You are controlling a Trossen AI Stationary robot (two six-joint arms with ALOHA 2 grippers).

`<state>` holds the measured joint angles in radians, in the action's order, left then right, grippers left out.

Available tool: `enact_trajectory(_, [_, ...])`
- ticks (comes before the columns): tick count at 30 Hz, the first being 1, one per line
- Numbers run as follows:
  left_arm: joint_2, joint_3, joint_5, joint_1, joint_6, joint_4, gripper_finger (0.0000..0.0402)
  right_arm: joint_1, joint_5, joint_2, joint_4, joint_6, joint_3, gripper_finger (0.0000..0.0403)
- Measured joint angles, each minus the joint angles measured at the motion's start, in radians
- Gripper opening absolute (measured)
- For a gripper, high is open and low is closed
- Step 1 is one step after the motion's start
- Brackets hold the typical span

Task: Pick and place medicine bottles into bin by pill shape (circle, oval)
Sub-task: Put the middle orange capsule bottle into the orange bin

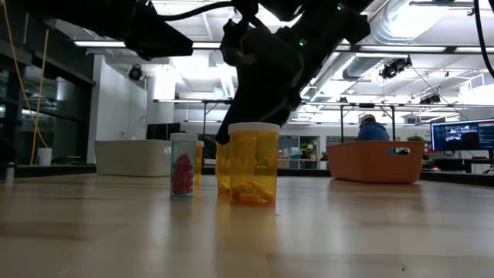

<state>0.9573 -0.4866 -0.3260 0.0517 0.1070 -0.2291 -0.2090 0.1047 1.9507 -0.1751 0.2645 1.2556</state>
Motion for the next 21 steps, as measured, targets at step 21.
enact_trajectory(21, [0.0,0.0,0.0,0.0,0.001,0.0,0.0223,0.006,0.026,0.0,-0.016,-0.028,0.0,0.0183])
